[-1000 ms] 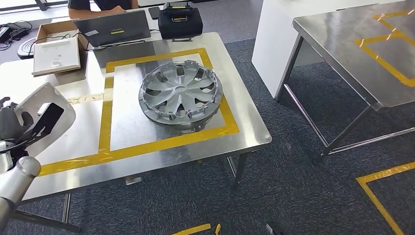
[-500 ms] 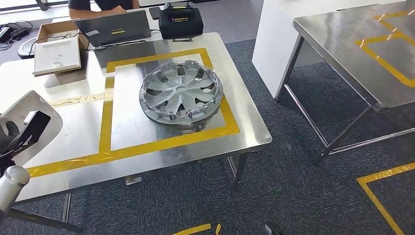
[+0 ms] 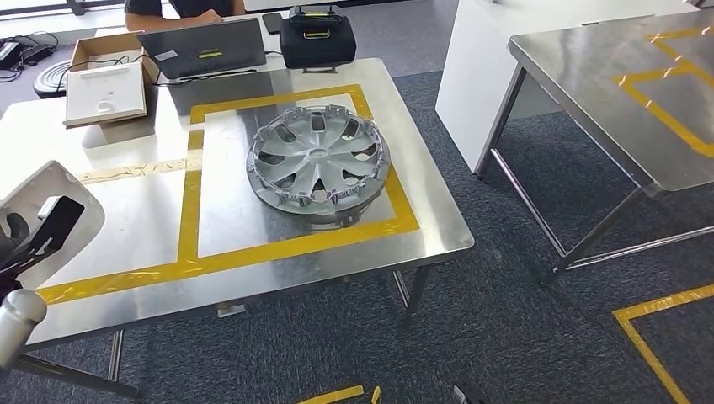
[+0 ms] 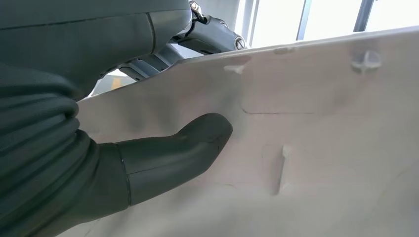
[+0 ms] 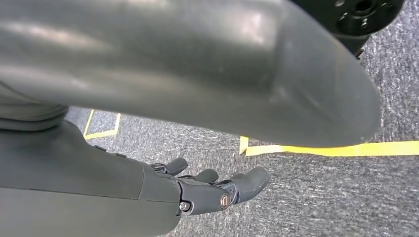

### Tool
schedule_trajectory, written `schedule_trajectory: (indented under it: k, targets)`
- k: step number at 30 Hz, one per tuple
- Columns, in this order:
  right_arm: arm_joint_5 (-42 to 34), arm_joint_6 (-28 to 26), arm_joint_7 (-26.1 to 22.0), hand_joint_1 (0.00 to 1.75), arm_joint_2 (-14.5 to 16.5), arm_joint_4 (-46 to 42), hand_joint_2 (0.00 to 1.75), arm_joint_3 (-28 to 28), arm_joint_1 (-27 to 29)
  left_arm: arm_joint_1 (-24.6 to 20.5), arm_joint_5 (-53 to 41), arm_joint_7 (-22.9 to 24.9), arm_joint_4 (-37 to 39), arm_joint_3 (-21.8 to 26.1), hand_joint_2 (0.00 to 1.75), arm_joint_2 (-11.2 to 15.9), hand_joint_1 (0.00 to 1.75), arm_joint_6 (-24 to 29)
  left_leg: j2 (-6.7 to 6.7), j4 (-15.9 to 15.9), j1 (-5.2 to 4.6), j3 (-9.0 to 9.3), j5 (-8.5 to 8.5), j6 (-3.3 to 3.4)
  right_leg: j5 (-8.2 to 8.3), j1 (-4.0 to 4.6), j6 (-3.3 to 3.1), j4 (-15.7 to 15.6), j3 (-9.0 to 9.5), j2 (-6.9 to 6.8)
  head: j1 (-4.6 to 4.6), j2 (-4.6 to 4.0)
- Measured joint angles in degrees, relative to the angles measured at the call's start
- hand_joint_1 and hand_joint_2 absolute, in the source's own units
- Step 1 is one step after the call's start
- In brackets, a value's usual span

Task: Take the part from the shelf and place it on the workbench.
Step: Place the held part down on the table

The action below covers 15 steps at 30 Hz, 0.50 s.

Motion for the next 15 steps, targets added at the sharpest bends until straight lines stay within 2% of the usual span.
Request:
schedule_trajectory:
  k: [2, 3, 5, 7, 8, 10, 12, 13, 14, 15]
  targets:
    - [-0.05, -0.07, 0.45, 0.0, -0.01, 0.0, 0.0, 0.0, -0.04, -0.1, 0.0, -0.17, -0.01, 0.04, 1.75, 0.05, 1.75, -0.03, -0.08, 0.72, 0.13, -0.03, -0.64, -0.77, 2.8, -0.11, -0.01, -7.34, 3.5, -0.06, 0.01, 0.0]
    - [-0.12, -0.09, 0.79, 0.0, 0.01, 0.0, 0.0, 0.0, -0.05, -0.14, -0.01, -0.31, -0.01, 0.06, 1.75, 0.08, 1.75, -0.08, -0.12, 0.98, 0.08, -0.08, -0.89, -1.18, 3.19, -0.06, -0.3, -9.48, 4.58, -0.04, 0.03, 0.0]
    - [-0.31, -0.19, 1.35, 0.0, 0.05, 0.0, 0.0, -0.01, -0.03, -0.16, -0.07, -0.59, -0.01, 0.1, 1.75, 0.1, 1.75, -0.26, -0.18, 0.99, -0.03, -0.07, -1.1, -1.93, 2.77, 0.22, -1.3, -10.28, 5.09, 0.12, 0.08, 0.0]
    - [-0.45, -0.27, 1.6, 0.0, 0.05, 0.0, 0.0, -0.02, -0.02, -0.16, -0.26, -0.72, -0.02, 0.1, 1.75, 0.06, 1.75, -0.47, -0.19, 0.92, 0.09, 0.08, -1.44, -2.57, 2.72, 0.16, -2.2, -10.38, 5.32, 0.17, 0.06, 0.01]
    - [-0.51, -0.27, 1.62, 0.0, 0.05, 0.0, 0.0, -0.02, -0.04, -0.22, -0.36, -0.69, -0.03, 0.1, 1.75, 0.07, 1.75, -0.57, -0.2, 1.91, 0.14, -0.3, -2.11, -2.82, 2.68, 0.08, -2.59, -10.51, 5.52, 0.19, -0.05, 0.01]
    - [-0.55, -0.23, 1.6, 0.0, 0.05, 0.0, 0.0, -0.02, -0.06, -0.33, -0.54, -0.58, -0.01, 0.15, 1.75, 0.09, 1.75, -0.73, -0.24, 7.54, 0.2, -3.03, -4.72, -3.12, 2.5, 0.02, -3.17, -10.65, 5.93, 0.21, -0.23, 0.01]
    - [-0.53, -0.14, 1.5, 0.0, 0.05, 0.0, 0.0, -0.02, -0.07, -0.22, -0.65, -0.44, 0.04, 0.28, 1.75, 0.09, 1.75, -0.84, -0.27, 15.14, 0.2, -7.34, -7.14, -3.22, 2.24, 0.14, -3.51, -10.63, 6.19, 0.24, -0.3, 0.01]
    - [-0.51, -0.09, 1.44, 0.0, 0.05, 0.0, 0.0, -0.02, -0.06, -0.1, -0.7, -0.4, 0.08, 0.37, 1.75, 0.09, 1.75, -0.91, -0.27, 17.13, 0.2, -8.8, -7.13, -3.17, 2.12, 0.19, -3.59, -10.62, 6.32, 0.29, -0.3, 0.01]
    - [-0.5, -0.06, 1.39, 0.0, 0.05, 0.0, 0.0, -0.02, -0.05, -0.03, -0.75, -0.36, 0.11, 0.44, 1.75, 0.09, 1.75, -0.98, -0.27, 16.84, 0.19, -9.18, -5.94, -3.04, 1.98, 0.22, -3.59, -10.61, 6.49, 0.37, -0.31, 0.01]
    - [-0.5, -0.05, 1.36, 0.0, 0.05, 0.0, 0.0, -0.02, -0.05, -0.05, -0.81, -0.36, 0.13, 0.51, 1.75, 0.11, 1.75, -1.11, -0.28, 14.39, 0.17, -8.47, -3.85, -2.84, 1.83, 0.24, -3.53, -10.61, 6.72, 0.45, -0.31, 0.01]
